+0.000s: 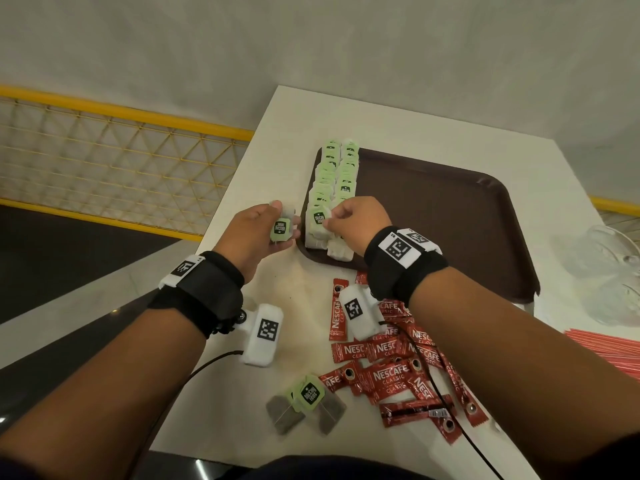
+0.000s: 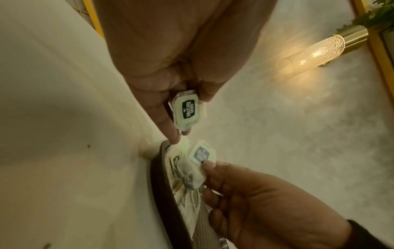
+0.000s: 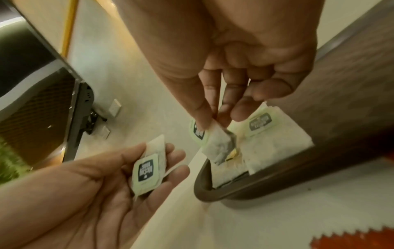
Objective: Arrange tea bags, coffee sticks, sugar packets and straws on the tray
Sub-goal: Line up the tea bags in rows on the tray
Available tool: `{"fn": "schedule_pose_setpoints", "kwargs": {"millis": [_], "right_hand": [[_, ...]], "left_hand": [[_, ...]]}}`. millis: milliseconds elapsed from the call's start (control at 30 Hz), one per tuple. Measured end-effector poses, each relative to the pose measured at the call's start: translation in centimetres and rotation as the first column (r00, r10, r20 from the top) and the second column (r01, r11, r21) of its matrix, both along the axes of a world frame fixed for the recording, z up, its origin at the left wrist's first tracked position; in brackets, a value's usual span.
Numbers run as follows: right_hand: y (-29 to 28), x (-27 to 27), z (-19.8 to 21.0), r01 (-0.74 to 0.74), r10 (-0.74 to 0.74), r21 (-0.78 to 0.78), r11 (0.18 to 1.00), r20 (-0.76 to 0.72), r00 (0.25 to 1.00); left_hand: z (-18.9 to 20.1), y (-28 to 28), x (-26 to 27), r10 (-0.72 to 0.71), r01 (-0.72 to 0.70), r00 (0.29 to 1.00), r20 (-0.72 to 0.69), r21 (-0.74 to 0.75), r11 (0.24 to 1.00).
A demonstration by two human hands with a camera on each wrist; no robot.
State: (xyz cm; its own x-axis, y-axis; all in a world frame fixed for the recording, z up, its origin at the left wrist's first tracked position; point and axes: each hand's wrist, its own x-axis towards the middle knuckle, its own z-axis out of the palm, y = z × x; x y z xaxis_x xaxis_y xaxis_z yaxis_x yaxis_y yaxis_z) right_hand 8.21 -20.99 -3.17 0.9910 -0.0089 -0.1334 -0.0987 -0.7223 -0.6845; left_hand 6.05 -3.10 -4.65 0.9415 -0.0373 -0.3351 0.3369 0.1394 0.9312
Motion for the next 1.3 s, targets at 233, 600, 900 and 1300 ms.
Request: {"fn": "schedule_pose_setpoints", "kwargs": {"millis": [233,600,900,1300], "right_hand": [[0.3,0.3,-0.4,0.024,-0.027,-0.018,1.0,-0.138,0.99],[1.0,1.0,-0.4,0.03,-0.043,-0.173,0.984,-0.073,0.996],[0.7,1.2,-0.9,-0.032,0.014,-0.227,0.973,-0.078,0.997],[1.1,0.0,2.1,-0.401,0.401,0.05,0.915,0.023,0.916]], "left_hand": [[0.4,0.5,0.1,0.05,-0.062,0.995,-0.088,-0.131,0.99],[0.2,0.3,0.0,0.076,-0.108,0.987,-0.144,-0.232,0.967],[0.6,0.0,-0.1,0.059,-0.085,0.992,-0.113,-0.238,0.968],[1.6,-0.1,-1.0,-0.347,0.331,0.929,-0.132,-0.128,0.935]]}}
